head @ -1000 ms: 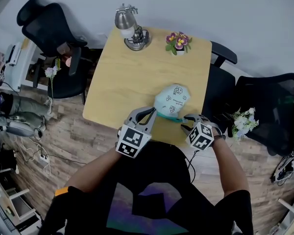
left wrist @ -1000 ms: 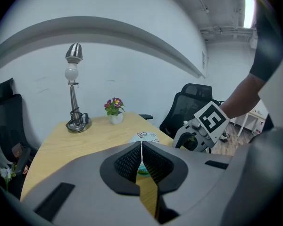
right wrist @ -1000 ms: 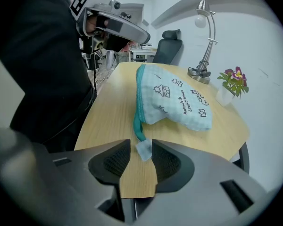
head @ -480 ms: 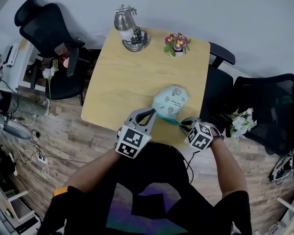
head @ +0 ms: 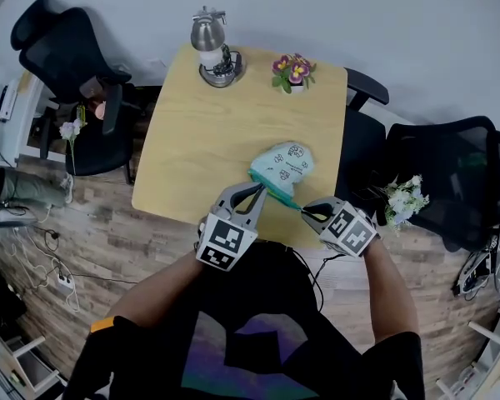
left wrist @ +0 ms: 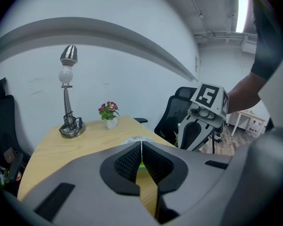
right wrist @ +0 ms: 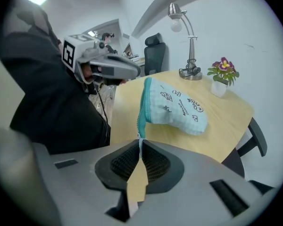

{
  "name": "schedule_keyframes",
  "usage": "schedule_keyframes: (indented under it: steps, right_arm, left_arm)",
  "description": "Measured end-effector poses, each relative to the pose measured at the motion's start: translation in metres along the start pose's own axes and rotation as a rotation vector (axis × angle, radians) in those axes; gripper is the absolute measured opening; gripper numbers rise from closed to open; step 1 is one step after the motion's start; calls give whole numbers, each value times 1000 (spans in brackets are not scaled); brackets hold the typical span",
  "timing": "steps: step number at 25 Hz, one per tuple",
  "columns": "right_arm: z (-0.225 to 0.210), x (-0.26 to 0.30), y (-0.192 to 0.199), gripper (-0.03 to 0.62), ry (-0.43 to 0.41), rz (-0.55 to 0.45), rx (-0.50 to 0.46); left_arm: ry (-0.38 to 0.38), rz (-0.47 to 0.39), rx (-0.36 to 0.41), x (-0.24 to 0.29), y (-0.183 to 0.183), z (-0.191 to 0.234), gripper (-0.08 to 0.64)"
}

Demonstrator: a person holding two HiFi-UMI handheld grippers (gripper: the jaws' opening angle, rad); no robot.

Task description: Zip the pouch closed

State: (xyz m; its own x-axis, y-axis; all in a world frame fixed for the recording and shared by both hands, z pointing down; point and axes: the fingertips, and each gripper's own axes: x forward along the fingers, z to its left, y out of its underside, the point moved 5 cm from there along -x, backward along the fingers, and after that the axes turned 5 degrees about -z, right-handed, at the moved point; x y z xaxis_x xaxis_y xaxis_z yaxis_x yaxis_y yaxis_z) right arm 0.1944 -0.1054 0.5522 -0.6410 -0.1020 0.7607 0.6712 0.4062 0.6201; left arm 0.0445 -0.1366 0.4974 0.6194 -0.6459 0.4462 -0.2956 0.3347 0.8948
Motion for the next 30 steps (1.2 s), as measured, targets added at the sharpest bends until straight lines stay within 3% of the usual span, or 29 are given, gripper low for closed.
schedule_keyframes:
  steps: [9, 16, 22, 30]
  right_arm:
    - [14, -44, -60, 35, -23, -240, 139]
    - [31, -56, -91, 35, -113, -396, 249]
    - [44, -54, -106, 35, -159, -463, 294]
    - [55, -48, -109, 35, -164, -455, 288]
  left_arm:
    - [83, -115, 80, -26, -28, -11, 14]
    - [181, -166, 148, -47, -39, -23, 15]
    - [250, -170, 212, -59, -37, -30, 15]
    - [292, -163, 264, -69, -33, -36, 15]
